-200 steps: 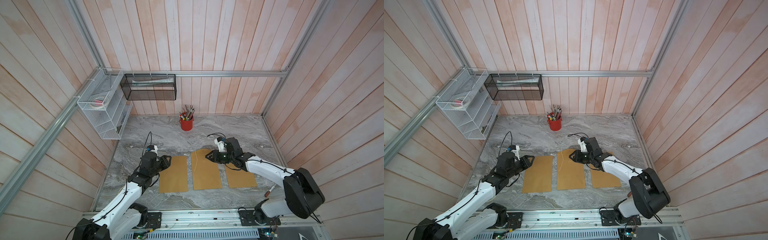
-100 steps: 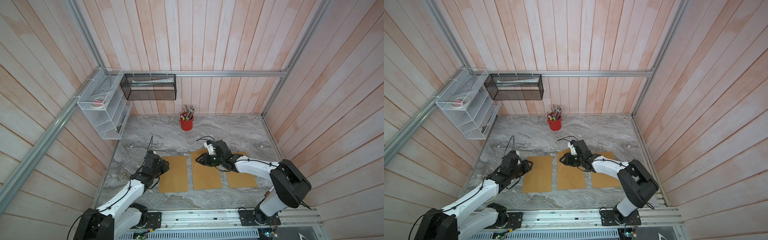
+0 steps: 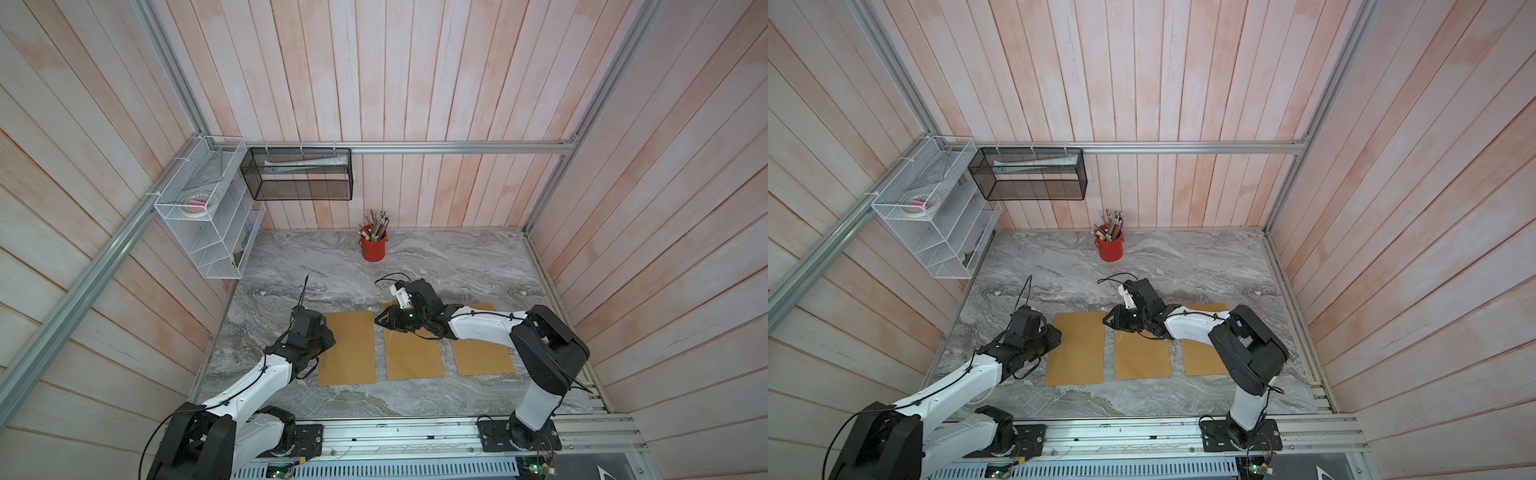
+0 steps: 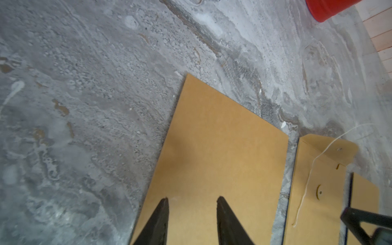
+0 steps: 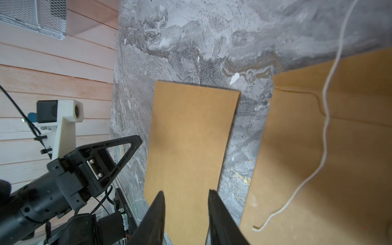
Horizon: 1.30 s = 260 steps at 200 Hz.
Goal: Open the file bag
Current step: Pick up the file bag from the center of the board.
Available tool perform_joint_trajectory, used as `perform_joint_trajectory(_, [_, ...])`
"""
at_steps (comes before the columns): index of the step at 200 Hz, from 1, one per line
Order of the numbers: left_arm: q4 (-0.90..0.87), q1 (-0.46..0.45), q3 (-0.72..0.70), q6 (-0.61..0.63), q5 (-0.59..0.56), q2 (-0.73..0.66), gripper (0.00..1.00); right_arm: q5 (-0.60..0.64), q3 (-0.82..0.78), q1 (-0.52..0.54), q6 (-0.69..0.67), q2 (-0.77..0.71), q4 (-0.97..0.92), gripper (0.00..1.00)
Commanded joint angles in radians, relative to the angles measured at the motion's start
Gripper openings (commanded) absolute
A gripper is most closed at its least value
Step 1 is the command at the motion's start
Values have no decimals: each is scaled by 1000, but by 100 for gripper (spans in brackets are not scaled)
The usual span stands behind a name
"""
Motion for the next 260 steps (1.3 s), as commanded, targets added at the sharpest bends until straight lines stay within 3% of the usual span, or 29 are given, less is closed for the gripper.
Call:
perform_joint_trajectory(1, [-33,7,25,15,-49,4,40,-6,37,17,13,30,-4,36])
perform_joint_trajectory(100, [-6,14,-9,9,-64,44,39,15,74,42,30,99,-76,37])
perform_joint_trajectory(260, [68,32,-52,2,-20,136,31,1,141,67,8,206,-156,37])
